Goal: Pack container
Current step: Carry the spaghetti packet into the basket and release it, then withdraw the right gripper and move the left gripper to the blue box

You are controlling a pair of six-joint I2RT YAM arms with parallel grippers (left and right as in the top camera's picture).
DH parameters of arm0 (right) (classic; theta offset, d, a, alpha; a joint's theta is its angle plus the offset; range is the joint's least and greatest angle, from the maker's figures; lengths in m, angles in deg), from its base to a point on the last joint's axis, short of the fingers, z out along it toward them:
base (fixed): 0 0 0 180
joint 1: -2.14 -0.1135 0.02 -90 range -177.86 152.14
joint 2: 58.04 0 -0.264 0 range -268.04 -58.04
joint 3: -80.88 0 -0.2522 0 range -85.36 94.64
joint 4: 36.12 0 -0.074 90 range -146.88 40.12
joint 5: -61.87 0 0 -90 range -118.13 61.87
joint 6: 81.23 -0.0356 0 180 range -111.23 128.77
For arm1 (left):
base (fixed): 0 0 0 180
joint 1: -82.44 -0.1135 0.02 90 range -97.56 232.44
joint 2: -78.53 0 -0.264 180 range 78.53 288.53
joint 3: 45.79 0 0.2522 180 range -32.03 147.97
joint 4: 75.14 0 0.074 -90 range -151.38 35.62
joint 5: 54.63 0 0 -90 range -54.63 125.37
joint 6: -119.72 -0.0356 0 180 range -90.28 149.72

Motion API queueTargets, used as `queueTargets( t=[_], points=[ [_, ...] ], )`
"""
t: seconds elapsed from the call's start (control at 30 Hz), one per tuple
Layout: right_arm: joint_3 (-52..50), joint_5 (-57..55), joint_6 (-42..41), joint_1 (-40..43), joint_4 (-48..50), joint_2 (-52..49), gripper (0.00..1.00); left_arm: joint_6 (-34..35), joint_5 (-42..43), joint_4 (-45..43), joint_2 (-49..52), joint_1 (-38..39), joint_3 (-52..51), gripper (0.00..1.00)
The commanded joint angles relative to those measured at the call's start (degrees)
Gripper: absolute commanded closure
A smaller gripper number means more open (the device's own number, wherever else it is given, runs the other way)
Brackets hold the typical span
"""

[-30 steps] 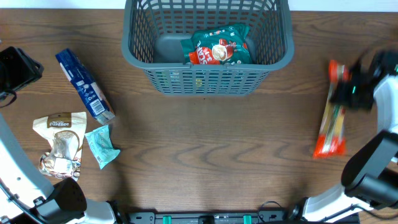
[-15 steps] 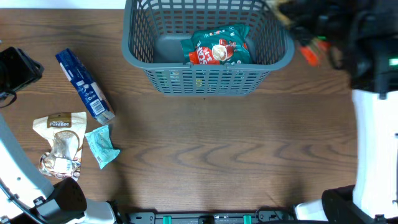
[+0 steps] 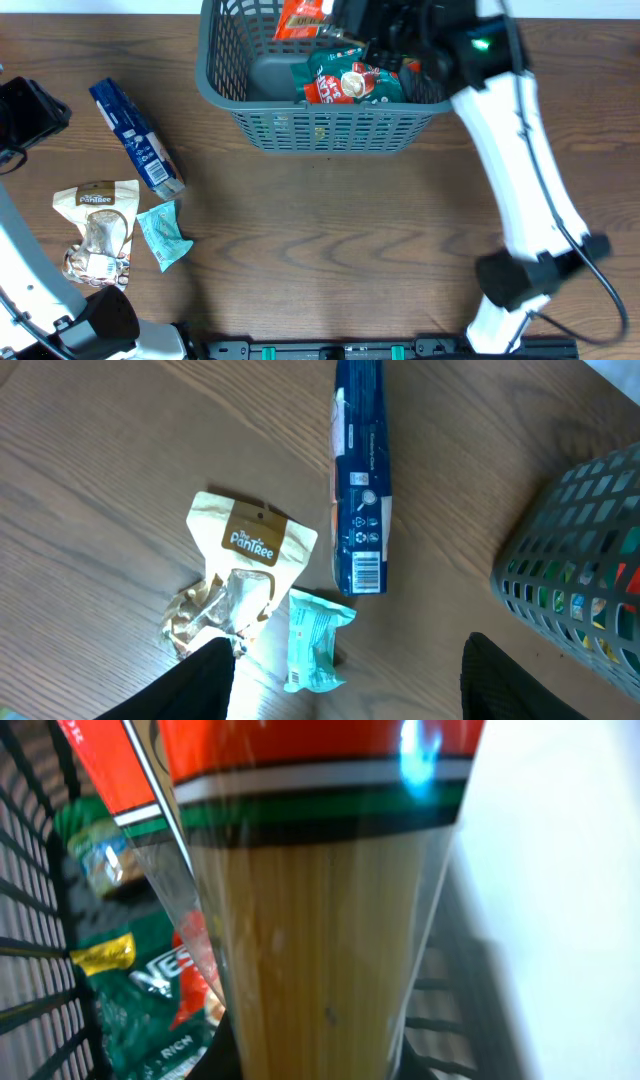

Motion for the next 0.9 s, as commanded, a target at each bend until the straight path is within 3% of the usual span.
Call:
queueTargets(
  t=[0.0,0.5,0.53,0.57,0.67,0.87],
  points=[
    [1.5,1.7,1.8,-0.2,0.3,-4.2,0.99,-1.0,-0.2,0.3,-1.0,0.1,-0.3,0.42],
    [1.4,7.1,1.7,-0.1,-3.5,-14.4,0.99,-1.0,-0.2,0.3,-1.0,0.1,-0.3,0.41],
    [1.4,7.1,0.9,-0.1,-3.3,-14.3,0.91,-1.0,-0.2,0.3,-1.0,0.1,-0.3,0.42],
    [1.5,7.1,-0.5,-0.1,-2.9,-14.3,0.74,-1.0,-0.2,0.3,-1.0,0.1,-0.3,0.42],
    [2.0,7.1,-5.5,0.0,-1.8,-14.1,0.01,-1.0,-0.2,0.3,-1.0,0.1,-0.3,0.41],
    [8.1,11.8,-12.9,1.0,-1.7,-10.9,0.01,-1.6,-0.2,0.3,-1.0,0.1,-0.3,0.41]
  ],
)
